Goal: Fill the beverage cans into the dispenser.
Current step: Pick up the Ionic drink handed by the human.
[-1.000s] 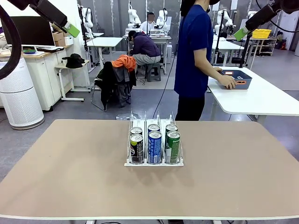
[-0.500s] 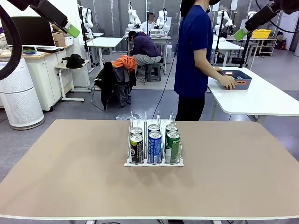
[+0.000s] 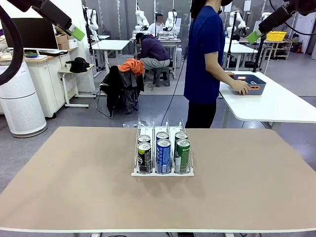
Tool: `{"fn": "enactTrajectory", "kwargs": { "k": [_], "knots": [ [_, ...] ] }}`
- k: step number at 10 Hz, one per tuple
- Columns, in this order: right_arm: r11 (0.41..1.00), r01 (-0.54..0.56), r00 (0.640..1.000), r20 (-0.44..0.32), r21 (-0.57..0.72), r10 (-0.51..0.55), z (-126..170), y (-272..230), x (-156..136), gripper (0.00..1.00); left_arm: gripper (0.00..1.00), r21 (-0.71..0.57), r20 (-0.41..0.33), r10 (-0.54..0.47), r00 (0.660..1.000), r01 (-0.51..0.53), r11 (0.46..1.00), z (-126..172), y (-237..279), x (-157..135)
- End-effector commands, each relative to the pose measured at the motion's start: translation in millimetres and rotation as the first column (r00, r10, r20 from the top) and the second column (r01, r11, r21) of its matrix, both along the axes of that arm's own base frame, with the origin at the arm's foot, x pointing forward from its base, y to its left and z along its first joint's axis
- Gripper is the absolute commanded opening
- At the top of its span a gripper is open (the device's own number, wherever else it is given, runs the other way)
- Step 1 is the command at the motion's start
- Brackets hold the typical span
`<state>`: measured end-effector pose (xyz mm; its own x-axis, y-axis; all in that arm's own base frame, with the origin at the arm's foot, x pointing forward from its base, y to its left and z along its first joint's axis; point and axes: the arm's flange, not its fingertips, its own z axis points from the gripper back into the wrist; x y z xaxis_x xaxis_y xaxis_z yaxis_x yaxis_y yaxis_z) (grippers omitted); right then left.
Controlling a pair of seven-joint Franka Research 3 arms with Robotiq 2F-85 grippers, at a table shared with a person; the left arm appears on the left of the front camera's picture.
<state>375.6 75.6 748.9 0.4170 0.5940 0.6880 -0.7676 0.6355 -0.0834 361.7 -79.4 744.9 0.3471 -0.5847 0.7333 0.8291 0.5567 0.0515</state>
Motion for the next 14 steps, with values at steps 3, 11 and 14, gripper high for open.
{"fn": "enactTrajectory", "kwargs": {
  "k": [3, 11, 14],
  "knots": [
    [1.0, 0.001, 1.0, -0.001, 0.0, -0.001, -0.8, 0.5, -0.4, 1.0, 1.0, -0.003, -0.007, 0.01, 1.0, -0.01, 1.0, -0.3, 0.4, 0.6],
    [1.0, 0.001, 1.0, -0.001, 0.0, -0.001, -0.8, 0.5, -0.4, 1.0, 1.0, -0.003, -0.007, 0.01, 1.0, -0.01, 1.0, -0.3, 0.4, 0.6],
    [1.0, 0.001, 1.0, -0.001, 0.0, -0.001, -0.8, 0.5, -0.4, 1.0, 1.0, -0.003, -0.007, 0.01, 1.0, -0.01, 1.0, -0.3, 0.4, 0.6]
  ]
}}
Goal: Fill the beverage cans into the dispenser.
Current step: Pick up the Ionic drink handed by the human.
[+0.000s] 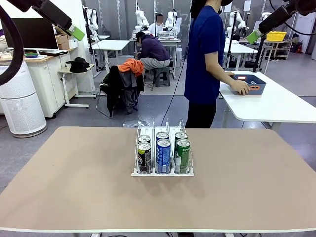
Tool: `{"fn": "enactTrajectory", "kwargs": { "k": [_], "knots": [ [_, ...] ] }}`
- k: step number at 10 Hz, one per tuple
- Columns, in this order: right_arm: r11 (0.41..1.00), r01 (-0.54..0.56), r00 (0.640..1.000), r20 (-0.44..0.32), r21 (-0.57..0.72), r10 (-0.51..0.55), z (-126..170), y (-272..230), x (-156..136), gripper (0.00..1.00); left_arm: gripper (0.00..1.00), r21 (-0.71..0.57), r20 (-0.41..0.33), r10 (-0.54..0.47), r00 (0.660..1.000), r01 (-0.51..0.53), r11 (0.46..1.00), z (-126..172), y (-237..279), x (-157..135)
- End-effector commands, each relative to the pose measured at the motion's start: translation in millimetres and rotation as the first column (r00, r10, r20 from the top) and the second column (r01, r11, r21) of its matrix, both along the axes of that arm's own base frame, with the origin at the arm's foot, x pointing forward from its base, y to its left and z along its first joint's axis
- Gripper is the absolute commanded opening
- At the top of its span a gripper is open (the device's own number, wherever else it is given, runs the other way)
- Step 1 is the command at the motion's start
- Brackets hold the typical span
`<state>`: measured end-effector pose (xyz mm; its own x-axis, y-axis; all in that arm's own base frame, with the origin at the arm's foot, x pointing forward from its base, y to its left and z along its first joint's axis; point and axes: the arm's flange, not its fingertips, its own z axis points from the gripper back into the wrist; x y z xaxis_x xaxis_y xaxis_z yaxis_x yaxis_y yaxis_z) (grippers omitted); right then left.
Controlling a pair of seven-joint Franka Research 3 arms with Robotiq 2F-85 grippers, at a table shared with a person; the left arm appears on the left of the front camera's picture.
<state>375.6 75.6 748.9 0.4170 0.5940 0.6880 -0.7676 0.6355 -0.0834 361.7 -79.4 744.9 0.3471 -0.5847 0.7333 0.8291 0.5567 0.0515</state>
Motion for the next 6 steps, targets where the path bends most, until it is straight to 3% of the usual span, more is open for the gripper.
{"fn": "enactTrajectory", "kwargs": {
  "k": [1, 6],
  "knots": [
    [1.0, 0.001, 1.0, -0.001, 0.0, -0.001, -0.8, 0.5, -0.4, 1.0, 1.0, -0.003, -0.007, 0.01, 1.0, -0.01, 1.0, -0.3, 0.5, 0.6],
    [1.0, 0.001, 1.0, -0.001, 0.0, -0.001, -0.8, 0.5, -0.4, 1.0, 1.0, -0.003, -0.007, 0.01, 1.0, -0.01, 1.0, -0.3, 0.5, 0.6]
  ]
}}
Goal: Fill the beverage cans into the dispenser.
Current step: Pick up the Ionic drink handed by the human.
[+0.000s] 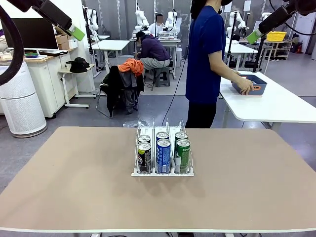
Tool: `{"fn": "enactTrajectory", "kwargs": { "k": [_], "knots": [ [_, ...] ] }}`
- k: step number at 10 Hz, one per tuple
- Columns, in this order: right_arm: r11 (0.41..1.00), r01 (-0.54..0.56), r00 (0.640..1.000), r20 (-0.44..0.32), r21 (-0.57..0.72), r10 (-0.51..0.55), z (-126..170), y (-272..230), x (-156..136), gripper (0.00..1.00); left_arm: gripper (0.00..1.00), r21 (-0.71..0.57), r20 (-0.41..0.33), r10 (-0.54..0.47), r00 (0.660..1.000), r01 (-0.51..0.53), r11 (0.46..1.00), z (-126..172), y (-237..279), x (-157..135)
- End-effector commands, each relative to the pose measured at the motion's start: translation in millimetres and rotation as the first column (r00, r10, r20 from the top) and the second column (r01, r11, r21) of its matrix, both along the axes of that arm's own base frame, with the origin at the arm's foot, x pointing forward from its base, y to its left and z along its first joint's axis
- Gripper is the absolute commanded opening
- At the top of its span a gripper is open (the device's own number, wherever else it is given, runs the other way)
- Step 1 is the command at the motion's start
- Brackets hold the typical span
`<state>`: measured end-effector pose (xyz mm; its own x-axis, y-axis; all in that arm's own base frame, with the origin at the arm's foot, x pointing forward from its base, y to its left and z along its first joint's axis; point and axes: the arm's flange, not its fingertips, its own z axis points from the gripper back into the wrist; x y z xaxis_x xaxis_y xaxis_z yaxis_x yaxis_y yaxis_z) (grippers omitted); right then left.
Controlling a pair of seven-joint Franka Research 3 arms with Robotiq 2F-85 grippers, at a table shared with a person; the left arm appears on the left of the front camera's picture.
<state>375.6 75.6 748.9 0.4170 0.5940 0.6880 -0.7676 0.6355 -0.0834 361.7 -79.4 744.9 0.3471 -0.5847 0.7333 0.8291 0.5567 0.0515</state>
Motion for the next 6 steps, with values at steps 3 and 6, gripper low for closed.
{"fn": "enactTrajectory", "kwargs": {
  "k": [3, 6],
  "knots": [
    [1.0, 0.001, 1.0, -0.001, 0.0, -0.001, -0.8, 0.5, -0.4, 1.0, 1.0, -0.003, -0.007, 0.01, 1.0, -0.01, 1.0, -0.3, 0.5, 0.6],
    [1.0, 0.001, 1.0, -0.001, 0.0, -0.001, -0.8, 0.5, -0.4, 1.0, 1.0, -0.003, -0.007, 0.01, 1.0, -0.01, 1.0, -0.3, 0.5, 0.6]
  ]
}}
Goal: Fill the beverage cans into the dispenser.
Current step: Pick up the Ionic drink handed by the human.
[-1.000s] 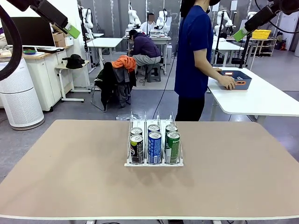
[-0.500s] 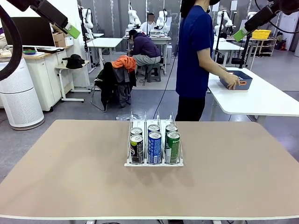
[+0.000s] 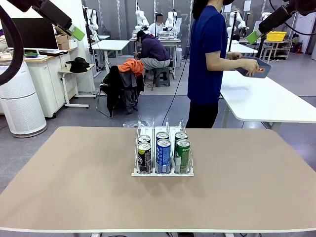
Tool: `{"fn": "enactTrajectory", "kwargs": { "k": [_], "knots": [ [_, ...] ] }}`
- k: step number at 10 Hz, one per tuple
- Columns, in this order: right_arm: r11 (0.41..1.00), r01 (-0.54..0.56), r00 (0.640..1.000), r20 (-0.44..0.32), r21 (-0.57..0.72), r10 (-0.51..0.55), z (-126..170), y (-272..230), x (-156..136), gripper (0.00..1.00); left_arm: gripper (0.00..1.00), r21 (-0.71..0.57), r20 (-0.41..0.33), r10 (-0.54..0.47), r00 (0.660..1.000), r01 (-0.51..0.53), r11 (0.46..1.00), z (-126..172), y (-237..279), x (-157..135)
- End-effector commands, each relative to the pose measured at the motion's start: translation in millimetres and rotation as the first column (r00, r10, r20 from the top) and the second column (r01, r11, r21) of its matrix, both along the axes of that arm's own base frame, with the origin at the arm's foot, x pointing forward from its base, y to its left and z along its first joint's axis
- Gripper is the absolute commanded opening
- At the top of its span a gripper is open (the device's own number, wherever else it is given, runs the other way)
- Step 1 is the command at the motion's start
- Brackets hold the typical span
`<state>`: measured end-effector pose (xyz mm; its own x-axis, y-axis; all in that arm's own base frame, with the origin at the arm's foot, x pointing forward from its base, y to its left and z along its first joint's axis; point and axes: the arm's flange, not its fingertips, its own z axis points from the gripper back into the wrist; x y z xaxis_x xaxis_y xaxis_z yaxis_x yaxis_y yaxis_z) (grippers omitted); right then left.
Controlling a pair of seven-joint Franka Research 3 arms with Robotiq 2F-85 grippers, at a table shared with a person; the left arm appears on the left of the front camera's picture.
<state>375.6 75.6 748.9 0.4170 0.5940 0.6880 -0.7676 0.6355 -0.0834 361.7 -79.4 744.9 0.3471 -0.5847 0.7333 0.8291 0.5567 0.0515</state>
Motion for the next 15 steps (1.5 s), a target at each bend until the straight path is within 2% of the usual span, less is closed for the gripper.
{"fn": "enactTrajectory", "kwargs": {
  "k": [1, 15],
  "knots": [
    [1.0, 0.001, 1.0, -0.001, 0.0, -0.001, -0.8, 0.5, -0.4, 1.0, 1.0, -0.003, -0.007, 0.01, 1.0, -0.01, 1.0, -0.3, 0.5, 0.6],
    [1.0, 0.001, 1.0, -0.001, 0.0, -0.001, -0.8, 0.5, -0.4, 1.0, 1.0, -0.003, -0.007, 0.01, 1.0, -0.01, 1.0, -0.3, 0.5, 0.6]
  ]
}}
